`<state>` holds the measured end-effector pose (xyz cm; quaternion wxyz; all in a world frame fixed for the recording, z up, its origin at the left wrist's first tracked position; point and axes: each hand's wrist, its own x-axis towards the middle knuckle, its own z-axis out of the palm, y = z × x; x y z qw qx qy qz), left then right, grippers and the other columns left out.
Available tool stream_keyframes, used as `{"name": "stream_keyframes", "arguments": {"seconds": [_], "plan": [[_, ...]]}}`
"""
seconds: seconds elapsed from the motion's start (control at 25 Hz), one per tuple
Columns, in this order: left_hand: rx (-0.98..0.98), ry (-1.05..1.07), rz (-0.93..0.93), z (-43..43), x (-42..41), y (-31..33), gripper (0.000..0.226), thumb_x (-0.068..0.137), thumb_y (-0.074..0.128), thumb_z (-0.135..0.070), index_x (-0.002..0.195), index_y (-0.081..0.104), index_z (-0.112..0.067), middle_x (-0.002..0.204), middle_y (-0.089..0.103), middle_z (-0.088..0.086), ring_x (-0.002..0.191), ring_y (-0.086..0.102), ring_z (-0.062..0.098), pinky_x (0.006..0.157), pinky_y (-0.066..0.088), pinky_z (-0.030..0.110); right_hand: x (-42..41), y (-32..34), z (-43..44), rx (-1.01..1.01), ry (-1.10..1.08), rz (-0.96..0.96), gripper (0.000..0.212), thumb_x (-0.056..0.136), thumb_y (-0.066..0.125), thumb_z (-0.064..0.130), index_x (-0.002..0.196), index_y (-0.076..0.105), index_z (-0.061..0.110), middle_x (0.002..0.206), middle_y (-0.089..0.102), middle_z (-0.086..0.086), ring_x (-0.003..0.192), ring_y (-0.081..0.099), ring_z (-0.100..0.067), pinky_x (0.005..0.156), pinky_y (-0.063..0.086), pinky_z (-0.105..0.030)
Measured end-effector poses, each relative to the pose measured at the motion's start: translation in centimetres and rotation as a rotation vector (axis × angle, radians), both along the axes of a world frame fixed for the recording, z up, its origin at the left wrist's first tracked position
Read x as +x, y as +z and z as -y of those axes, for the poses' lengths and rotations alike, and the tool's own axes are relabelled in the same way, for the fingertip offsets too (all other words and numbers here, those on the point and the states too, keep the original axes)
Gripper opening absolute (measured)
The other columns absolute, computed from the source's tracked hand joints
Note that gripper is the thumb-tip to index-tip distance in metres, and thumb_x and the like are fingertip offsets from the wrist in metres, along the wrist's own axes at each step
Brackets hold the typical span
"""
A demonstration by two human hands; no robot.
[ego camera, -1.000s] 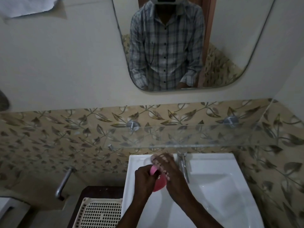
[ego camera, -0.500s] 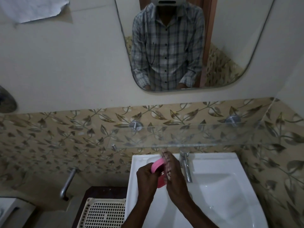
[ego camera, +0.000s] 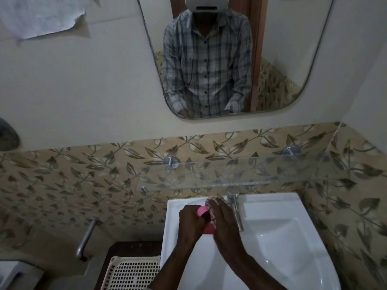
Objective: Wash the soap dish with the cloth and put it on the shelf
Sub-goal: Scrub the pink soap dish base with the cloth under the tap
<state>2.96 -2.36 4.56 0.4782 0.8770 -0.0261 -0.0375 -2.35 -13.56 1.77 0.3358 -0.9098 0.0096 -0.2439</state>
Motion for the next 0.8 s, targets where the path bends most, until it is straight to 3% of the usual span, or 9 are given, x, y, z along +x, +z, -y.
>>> {"name": "stream_keyframes", "arguments": {"seconds": [0.08, 0.2, 0.28, 0.36, 0.48, 0.56, 0.64, 0.72, 0.8], "plan": [[-0.015, 0.010, 0.084, -0.2, 0.0, 0.1, 0.015, 0.079, 0.069, -0.021, 0.071, 0.079, -0.013, 0.063, 0.075, 0.002, 0.061, 0.071, 0.014, 0.058, 0.057, 0.033, 0.5, 0.1, 0.4, 0.140, 0.014, -0.072, 0.058, 0.082, 0.039, -0.025, 0.134, 0.055, -0.003, 0.140, 0.054, -0.017, 0.135, 0.046, -0.033, 0.117, 0.032, -0.041], [-0.060, 0.007, 0.160, -0.5, -0.4, -0.1, 0.015, 0.081, 0.068, -0.015, 0.081, 0.081, -0.023, 0.066, 0.074, -0.014, 0.067, 0.071, -0.002, 0.060, 0.056, 0.018, 0.8, 0.8, 0.2, 0.374, -0.013, -0.198, 0.042, 0.096, 0.039, -0.016, 0.133, 0.054, -0.004, 0.139, 0.055, -0.019, 0.133, 0.049, -0.032, 0.115, 0.035, -0.049], [-0.029, 0.008, 0.185, -0.5, -0.6, -0.7, 0.026, 0.083, 0.069, -0.007, 0.069, 0.075, -0.028, 0.056, 0.067, -0.023, 0.061, 0.067, -0.007, 0.055, 0.048, 0.011, 0.4, 0.8, -0.7, 0.228, 0.029, -0.111, 0.046, 0.092, 0.036, -0.018, 0.133, 0.054, -0.006, 0.141, 0.052, -0.024, 0.138, 0.042, -0.035, 0.118, 0.031, -0.050], [-0.045, 0.035, 0.191, -0.3, -1.0, -1.0, 0.025, 0.084, 0.070, -0.007, 0.074, 0.075, -0.030, 0.059, 0.068, -0.026, 0.065, 0.070, -0.003, 0.057, 0.047, 0.007, 0.7, 0.1, -0.5, 0.199, 0.048, -0.092, 0.048, 0.093, 0.037, -0.019, 0.135, 0.053, -0.001, 0.142, 0.052, -0.018, 0.141, 0.040, -0.030, 0.118, 0.033, -0.038], [-0.121, 0.156, 0.151, -0.5, -1.7, -1.1, 0.042, 0.082, 0.074, -0.007, 0.122, 0.069, -0.021, 0.093, 0.079, -0.005, 0.081, 0.071, 0.006, 0.068, 0.047, 0.001, 0.5, 0.7, -0.5, 0.279, -0.016, -0.179, 0.037, 0.101, 0.039, -0.007, 0.131, 0.057, 0.007, 0.137, 0.058, -0.008, 0.135, 0.048, -0.020, 0.105, 0.038, -0.010], [-0.101, 0.167, 0.127, -0.4, -1.7, -1.0, 0.050, 0.080, 0.073, -0.001, 0.128, 0.065, -0.013, 0.098, 0.079, 0.003, 0.078, 0.068, 0.001, 0.071, 0.050, 0.005, -0.1, 1.1, -1.2, 0.088, 0.042, -0.107, 0.041, 0.096, 0.045, -0.009, 0.134, 0.055, 0.000, 0.142, 0.053, -0.017, 0.137, 0.043, -0.024, 0.115, 0.032, -0.027], [-0.165, 0.184, 0.170, -0.3, -2.3, -0.9, 0.048, 0.077, 0.074, 0.004, 0.120, 0.069, -0.017, 0.089, 0.074, -0.018, 0.075, 0.068, -0.010, 0.067, 0.051, 0.004, 0.2, 0.5, -1.2, 0.009, 0.088, -0.048, 0.049, 0.087, 0.050, -0.013, 0.134, 0.056, 0.001, 0.138, 0.055, -0.019, 0.134, 0.047, -0.031, 0.113, 0.037, -0.041], [-0.288, 0.255, 0.192, -0.4, -3.6, -1.1, 0.046, 0.077, 0.078, -0.004, 0.114, 0.066, -0.030, 0.077, 0.072, -0.027, 0.075, 0.068, -0.011, 0.062, 0.050, 0.003, 1.0, 1.3, -0.4, 0.272, 0.034, -0.226, 0.044, 0.091, 0.049, -0.008, 0.130, 0.057, 0.011, 0.126, 0.062, -0.013, 0.120, 0.059, -0.030, 0.098, 0.052, -0.040], [-0.373, 0.347, 0.169, -0.5, -4.7, -1.7, 0.034, 0.079, 0.080, -0.017, 0.103, 0.067, -0.037, 0.089, 0.073, -0.026, 0.078, 0.070, -0.003, 0.062, 0.055, 0.013, 1.9, 1.7, 0.5, 0.483, -0.008, -0.419, 0.031, 0.095, 0.049, -0.003, 0.120, 0.058, 0.014, 0.106, 0.068, -0.012, 0.096, 0.069, -0.031, 0.075, 0.061, -0.044]]}}
